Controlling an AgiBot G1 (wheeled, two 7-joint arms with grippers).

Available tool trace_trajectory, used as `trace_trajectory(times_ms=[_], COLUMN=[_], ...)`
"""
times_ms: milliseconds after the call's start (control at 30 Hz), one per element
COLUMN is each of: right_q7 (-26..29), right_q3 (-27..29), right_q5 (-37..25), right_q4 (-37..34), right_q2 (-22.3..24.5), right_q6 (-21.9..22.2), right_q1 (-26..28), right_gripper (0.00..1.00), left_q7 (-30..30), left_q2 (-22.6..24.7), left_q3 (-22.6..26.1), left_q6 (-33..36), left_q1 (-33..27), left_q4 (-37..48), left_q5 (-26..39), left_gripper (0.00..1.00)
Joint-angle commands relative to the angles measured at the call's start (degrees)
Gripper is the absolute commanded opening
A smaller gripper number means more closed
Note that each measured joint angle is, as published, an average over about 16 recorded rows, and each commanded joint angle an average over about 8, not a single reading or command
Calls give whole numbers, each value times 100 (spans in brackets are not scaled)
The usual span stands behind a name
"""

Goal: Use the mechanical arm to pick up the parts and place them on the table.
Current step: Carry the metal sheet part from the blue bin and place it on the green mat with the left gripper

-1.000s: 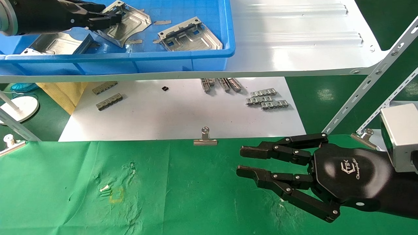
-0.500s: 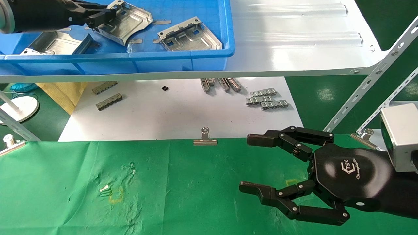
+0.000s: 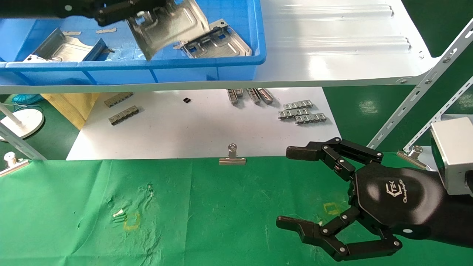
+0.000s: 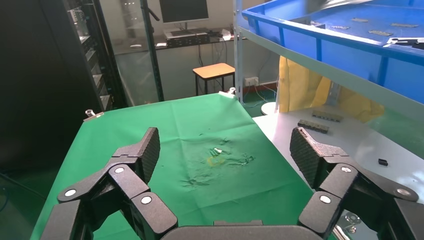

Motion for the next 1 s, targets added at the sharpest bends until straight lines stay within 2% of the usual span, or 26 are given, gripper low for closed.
trace_trajectory(times_ms=[33, 133, 267, 400, 500, 733, 1000], right_q7=[0, 0, 0, 0, 0, 0, 0], right_q3=[0, 0, 0, 0, 0, 0, 0], right_q5=[0, 0, 0, 0, 0, 0, 0], right_q4=[0, 0, 0, 0, 0, 0, 0], right_q2=[0, 0, 0, 0, 0, 0, 0], right_q6=[0, 0, 0, 0, 0, 0, 0], right_q1=[0, 0, 0, 0, 0, 0, 0], right_gripper=[100, 100, 100, 100, 100, 100, 100], left_q7=[226, 508, 783, 979, 1195, 1934, 2496], left_q2=[-77, -208, -601, -1212, -1542, -1571, -1431], left_q3=[-23, 37, 305, 829, 1295, 2136, 2718], left_q6=[611, 892, 952, 915, 852, 805, 790], left_q1=[-24, 165, 679, 1281, 1603, 1905, 2135], left_q4=[-54, -434, -1504, -2761, -3272, -2955, -2191], left_q5=[-28, -234, -809, -1377, -1430, -945, -978], left_gripper=[0, 0, 0, 0, 0, 0, 0])
